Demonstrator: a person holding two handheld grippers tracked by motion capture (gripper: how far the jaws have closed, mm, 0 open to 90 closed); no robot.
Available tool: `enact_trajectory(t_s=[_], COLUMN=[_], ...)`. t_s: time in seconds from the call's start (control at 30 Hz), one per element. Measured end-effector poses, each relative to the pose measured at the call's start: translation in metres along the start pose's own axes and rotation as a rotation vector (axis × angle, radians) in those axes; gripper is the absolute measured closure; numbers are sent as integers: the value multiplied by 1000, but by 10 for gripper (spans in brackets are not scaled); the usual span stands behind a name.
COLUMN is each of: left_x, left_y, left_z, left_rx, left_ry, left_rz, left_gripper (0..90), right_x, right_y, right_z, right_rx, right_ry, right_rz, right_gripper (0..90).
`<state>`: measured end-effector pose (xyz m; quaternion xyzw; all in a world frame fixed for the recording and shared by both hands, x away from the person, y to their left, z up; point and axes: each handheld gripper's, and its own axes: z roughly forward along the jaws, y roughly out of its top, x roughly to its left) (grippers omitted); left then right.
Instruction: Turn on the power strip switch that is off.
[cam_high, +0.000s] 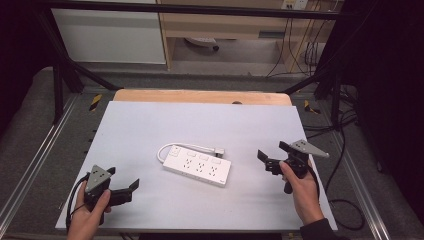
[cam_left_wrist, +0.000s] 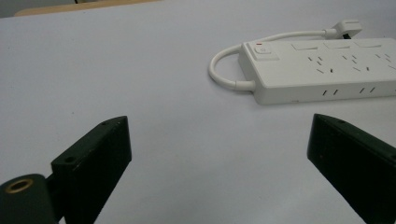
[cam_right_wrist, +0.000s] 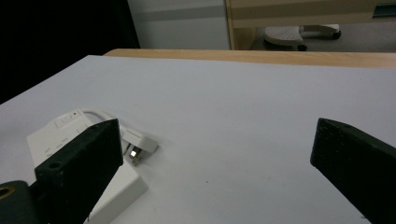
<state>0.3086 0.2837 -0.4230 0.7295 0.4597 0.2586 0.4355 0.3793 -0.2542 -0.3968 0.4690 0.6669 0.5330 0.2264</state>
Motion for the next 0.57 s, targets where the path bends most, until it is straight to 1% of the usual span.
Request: enact_trajectory(t_s=[0.17,0.23,0.3,0.37,0.43,0.47,0.53,0.57], left_x=[0,0,0,0,0,0,-1,-1], left_y=[0,0,0,0,0,0,0,0], left_z=[0,0,0,0,0,0,0,1], left_rx=[2,2,1,1,1,1,3,3], left_ry=[2,3,3,3,2,1,3,2], left_rz=[-1,-1,-2,-2,-1,1,2,2], left_gripper=[63,63,63,63,63,63,63,63], right_x=[-9,-12,-14,-15,-15,-14,-13,-12], right_y=[-9,-12,-17,-22,-30,-34,-43,-47], right_z=[-12,-16,-20,-24,-26,-26,-24,-20], right_rx=[-5,-5,1,9,33,55,112,143], right_ry=[-28,-41,-49,-57,-66,-72,-88,-98], right_rz=[-9,-22,-24,-39,-50,-61,-86,-87], right_gripper=[29,29,31,30,29,28,28,29])
